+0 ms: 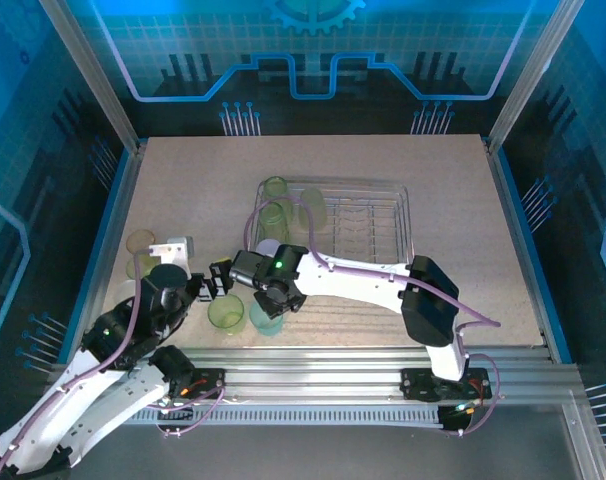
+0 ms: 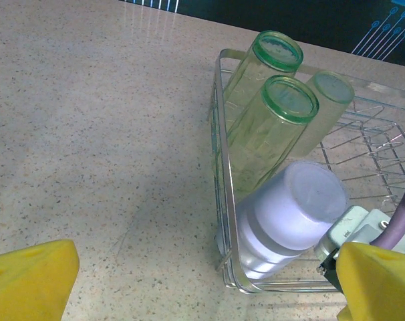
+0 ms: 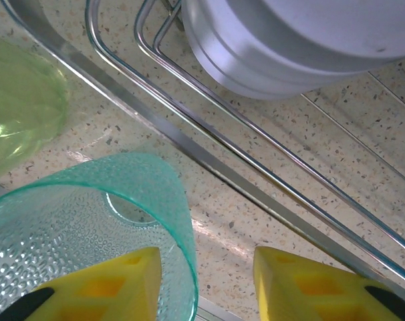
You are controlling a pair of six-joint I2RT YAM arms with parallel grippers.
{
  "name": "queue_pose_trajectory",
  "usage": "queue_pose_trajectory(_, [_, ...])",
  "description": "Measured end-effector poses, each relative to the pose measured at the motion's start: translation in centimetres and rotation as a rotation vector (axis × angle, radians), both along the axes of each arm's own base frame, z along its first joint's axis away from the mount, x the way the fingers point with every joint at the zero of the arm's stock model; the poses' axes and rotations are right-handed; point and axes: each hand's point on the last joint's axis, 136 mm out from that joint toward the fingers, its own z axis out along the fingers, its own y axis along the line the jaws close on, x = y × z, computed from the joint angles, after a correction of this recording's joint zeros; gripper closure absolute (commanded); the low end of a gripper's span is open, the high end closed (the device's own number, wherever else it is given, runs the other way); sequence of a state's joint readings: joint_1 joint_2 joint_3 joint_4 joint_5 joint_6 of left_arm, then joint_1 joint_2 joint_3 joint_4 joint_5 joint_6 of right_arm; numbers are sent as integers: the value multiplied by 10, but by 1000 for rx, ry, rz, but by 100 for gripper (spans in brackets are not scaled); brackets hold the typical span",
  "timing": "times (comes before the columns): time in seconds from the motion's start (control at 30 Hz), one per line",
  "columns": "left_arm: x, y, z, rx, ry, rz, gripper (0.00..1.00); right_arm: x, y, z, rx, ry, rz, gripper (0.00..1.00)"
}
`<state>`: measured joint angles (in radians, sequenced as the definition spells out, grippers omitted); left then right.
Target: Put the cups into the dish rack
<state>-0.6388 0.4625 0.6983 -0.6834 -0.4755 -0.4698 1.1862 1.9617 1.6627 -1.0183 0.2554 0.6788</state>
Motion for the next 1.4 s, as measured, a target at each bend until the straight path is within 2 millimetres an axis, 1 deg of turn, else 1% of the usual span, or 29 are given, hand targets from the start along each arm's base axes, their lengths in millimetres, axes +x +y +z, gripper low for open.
queue_pose_trajectory(0.23, [0,0,-1,1,1,0,1,1,-2,0,-12,-12,-1,64])
queue_pose_trajectory(0.57, [1,-1,-4,3,5,0,1,-5,-9,-4,-48,-27,-4,65])
queue_pose_trajectory(0.93, [1,0,-5,1,6,5,1,-1,-8,-4,-39,-61,-24,69])
queue_pose_trajectory(1.03, [1,3,-6,-9,10,30,1,0,-5,-3,-28,-65,-27,70])
queue_pose_trajectory(1.1, [0,11,-5,-24,9,84,1,0,-2,-4,-16,-69,-27,70])
queue_pose_trajectory(1.17, [-3,26,-5,-39,4,165,1,-2,0,-5,-11,-70,-22,70])
queue_pose_trajectory(1.3, [-18,59,1,-109,-47,322,1,-5,-1,-12,-15,-66,-25,71])
queue_pose_trajectory(1.4, [-28,75,8,-188,-109,386,1,-6,-5,-17,-25,-62,-29,71])
